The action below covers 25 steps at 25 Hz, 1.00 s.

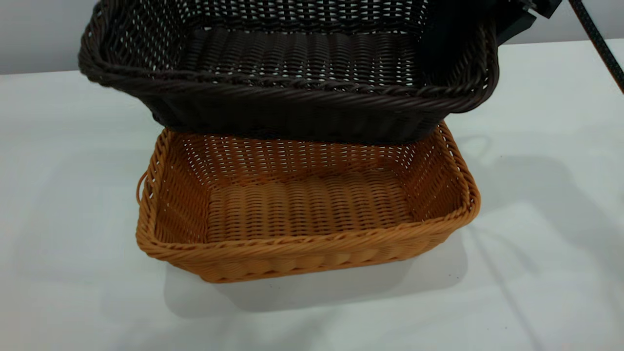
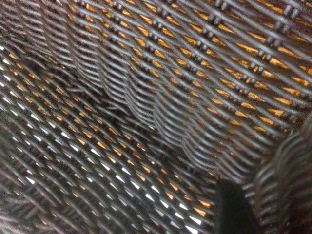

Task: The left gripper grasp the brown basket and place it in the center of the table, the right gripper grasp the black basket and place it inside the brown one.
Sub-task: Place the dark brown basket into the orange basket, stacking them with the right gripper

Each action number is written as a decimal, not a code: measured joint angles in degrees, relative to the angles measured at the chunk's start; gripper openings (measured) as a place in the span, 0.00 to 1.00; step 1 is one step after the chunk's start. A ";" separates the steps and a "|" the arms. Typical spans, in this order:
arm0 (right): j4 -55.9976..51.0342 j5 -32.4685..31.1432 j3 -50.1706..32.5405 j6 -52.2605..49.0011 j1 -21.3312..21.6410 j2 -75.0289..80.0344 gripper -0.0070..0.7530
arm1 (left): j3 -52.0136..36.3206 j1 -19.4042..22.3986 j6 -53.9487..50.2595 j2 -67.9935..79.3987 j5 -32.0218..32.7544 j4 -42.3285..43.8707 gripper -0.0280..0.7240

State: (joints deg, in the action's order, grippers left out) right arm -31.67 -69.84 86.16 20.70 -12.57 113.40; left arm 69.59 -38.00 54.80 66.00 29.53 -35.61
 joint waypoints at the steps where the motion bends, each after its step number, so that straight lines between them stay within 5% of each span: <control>1: 0.41 0.00 0.00 0.00 0.00 0.00 0.38 | 0.00 0.00 0.00 0.00 0.00 0.00 0.76; 11: 2.65 -0.05 -3.31 0.01 -0.33 0.00 0.38 | -0.05 0.05 0.15 0.00 -0.07 0.48 0.76; 25: 5.69 -0.26 -5.10 2.09 -6.83 0.00 0.38 | -0.05 0.05 0.26 0.04 0.35 0.60 0.76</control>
State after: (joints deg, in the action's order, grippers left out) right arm -25.98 -70.10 81.06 22.79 -19.40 113.40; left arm 69.54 -37.95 55.06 66.04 29.88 -35.01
